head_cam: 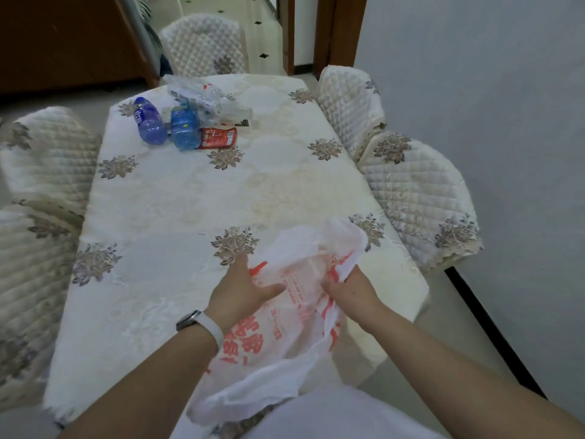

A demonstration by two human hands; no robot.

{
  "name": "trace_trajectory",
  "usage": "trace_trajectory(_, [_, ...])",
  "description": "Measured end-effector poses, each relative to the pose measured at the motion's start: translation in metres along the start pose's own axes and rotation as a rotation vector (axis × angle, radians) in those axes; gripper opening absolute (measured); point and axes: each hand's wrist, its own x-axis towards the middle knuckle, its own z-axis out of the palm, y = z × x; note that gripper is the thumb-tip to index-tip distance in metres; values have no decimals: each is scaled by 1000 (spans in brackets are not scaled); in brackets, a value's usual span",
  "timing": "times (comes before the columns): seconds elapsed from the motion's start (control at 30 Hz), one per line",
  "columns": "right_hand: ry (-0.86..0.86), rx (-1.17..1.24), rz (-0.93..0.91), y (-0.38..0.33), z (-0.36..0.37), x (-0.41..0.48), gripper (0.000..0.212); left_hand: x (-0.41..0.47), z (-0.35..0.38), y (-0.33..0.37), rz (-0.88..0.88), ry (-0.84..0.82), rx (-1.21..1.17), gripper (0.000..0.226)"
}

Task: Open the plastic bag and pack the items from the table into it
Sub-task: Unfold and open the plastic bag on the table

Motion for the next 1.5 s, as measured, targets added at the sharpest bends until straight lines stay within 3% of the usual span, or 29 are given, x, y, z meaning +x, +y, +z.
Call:
trace_trajectory(0.1, [-3, -111, 27, 6, 9, 15, 51, 10, 27, 5, 7, 12, 178, 133])
trace_trajectory(0.23, [23, -224, 61, 29, 20, 31, 70, 25, 58, 14, -51, -13, 300, 140])
trace_trajectory(0.3, [25, -277, 107, 40, 25, 32, 63, 33, 74, 13, -110, -43, 271, 136])
trace_trajectory(0.37, [32, -283, 93, 47, 28, 29, 47, 40, 86, 6, -157, -64, 128, 115])
trace_trajectory(0.43, [38, -214, 83, 53, 29, 30, 35, 43, 90, 0, -125, -84, -10, 69])
trace_trajectory(0.5, [23, -136, 85, 53, 28, 32, 41, 46, 86, -2, -38, -90, -36, 30])
trace_trajectory(0.53, [23, -129, 88, 52, 26, 33, 42, 46, 81, -2, -15, -84, -32, 23])
trace_trajectory(0.67, [-5, -171, 92, 38, 10, 32, 28, 48, 46, -3, 16, -44, 0, 25])
trace_trajectory(0.9, [-89, -524, -49, 5, -49, 39, 16, 41, -38, -3, 96, 55, 193, 41])
trace_trajectory(1.0, [-71, -573, -72, 0, -67, 40, 16, 32, -53, -4, 84, 150, 342, 17])
trace_trajectory(1.07, [-54, -574, -76, -1, -71, 38, 16, 27, -52, -4, 81, 225, 400, 16])
trace_trajectory(1.2, [-37, -470, -51, 0, -60, 33, 27, 19, -41, -16, 85, 182, 303, 33])
trace_trajectory(1.33, [39, -449, -171, 5, -47, 30, 63, 13, -30, -26, 73, 169, 291, 68])
trace_trajectory(1.4, [146, -483, -277, -1, -41, 13, 62, 13, -26, -27, 115, 166, 328, 86])
trace_trajectory(1.5, [367, -540, -607, -14, -25, -26, 44, 18, -23, -19, 269, 168, 381, 99])
